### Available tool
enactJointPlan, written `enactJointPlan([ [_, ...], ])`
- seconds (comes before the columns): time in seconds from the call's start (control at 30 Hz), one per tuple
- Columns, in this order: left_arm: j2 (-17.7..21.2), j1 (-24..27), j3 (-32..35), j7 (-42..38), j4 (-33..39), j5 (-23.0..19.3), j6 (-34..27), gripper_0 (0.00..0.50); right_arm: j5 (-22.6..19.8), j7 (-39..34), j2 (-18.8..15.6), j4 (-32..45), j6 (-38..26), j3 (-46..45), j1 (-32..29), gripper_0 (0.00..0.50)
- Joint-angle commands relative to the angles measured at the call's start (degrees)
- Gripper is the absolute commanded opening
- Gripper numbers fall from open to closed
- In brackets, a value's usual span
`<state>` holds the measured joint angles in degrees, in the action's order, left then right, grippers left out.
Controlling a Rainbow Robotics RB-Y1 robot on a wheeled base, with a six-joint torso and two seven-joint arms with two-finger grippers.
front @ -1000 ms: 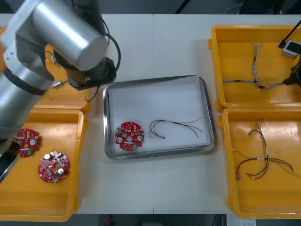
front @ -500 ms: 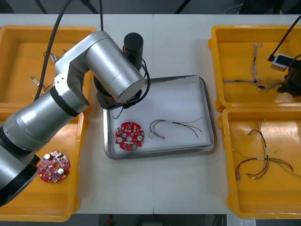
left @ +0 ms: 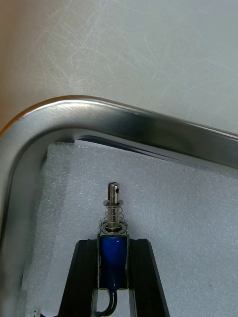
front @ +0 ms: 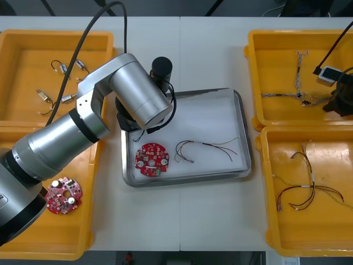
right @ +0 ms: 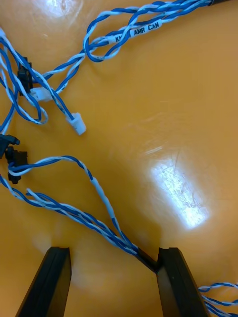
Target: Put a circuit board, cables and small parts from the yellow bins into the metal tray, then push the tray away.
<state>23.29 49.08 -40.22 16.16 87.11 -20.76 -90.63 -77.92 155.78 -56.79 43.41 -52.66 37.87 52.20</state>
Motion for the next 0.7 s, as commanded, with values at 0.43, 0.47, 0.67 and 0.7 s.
enactJointPlan([
  [0.43, -0.44, -0.39, -1.79, 0.10, 1.48, 0.02, 0.72, 0.461, -6.46, -0.78, 4.58, -5.62, -0.52, 0.45, -0.79, 0.500],
  [0.47, -0.27, -0.39, -1.70, 0.10, 1.74, 0.02, 0.72, 0.493, -6.81, -0.78, 4.58, -5.97, -0.69, 0.63, -0.87, 0.500],
  [0.67, 1.40, -0.39, -1.70, 0.01, 5.88, -0.07, -0.51, 0.500, -8.22, -0.78, 4.58, -6.06, -0.87, 2.47, -0.79, 0.091],
  [0.7, 1.76, -0.39, -1.70, 0.01, 6.84, -0.07, -1.13, 0.500, -8.22, -0.78, 4.67, -6.06, -0.87, 2.47, -0.87, 0.017],
])
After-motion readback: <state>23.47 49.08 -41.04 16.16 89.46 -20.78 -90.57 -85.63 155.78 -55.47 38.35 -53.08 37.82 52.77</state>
